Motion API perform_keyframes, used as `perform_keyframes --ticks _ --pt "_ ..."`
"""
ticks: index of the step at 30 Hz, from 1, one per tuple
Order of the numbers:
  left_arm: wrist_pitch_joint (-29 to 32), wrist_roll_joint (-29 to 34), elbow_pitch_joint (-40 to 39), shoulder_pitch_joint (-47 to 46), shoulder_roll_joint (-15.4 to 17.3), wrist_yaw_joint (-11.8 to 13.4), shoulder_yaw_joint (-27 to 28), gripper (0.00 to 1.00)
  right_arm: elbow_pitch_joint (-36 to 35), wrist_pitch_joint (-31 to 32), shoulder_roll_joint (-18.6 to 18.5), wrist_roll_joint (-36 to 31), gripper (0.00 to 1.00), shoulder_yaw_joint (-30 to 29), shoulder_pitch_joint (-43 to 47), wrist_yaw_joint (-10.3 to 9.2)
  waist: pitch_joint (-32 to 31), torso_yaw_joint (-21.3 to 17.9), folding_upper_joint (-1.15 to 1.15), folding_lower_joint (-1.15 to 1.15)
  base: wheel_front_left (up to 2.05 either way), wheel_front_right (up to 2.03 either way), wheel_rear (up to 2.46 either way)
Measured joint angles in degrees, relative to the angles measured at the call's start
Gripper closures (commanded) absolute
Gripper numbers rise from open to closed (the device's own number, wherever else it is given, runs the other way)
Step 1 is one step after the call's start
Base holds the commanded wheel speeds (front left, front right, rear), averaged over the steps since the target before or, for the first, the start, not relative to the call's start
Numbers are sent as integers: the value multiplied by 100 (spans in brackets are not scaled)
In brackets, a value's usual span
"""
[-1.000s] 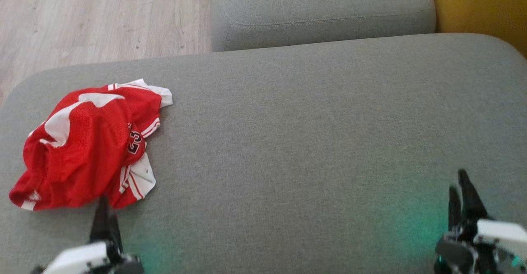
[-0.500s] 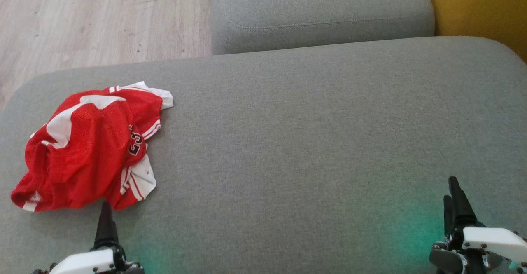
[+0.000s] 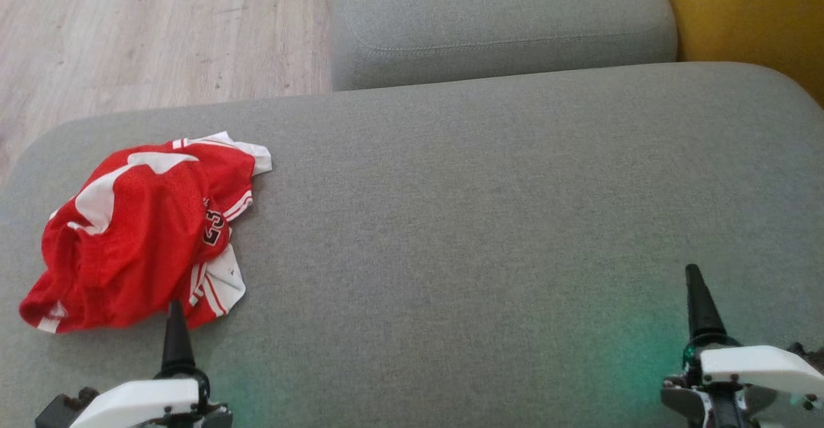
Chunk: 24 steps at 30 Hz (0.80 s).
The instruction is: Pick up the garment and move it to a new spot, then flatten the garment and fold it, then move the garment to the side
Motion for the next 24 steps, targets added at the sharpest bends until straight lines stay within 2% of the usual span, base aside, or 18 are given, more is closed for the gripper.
perform_keyframes --ticks 9,24 --pt "-167 806 -145 25 1 171 -137 0 -46 -144 0 -883 0 182 7 0 -67 1 0 0 0 0 0" --pt "-401 1995 -356 268 7 232 -334 0 -122 -389 0 -2068 0 444 69 0 -239 -24 0 0 0 0 0"
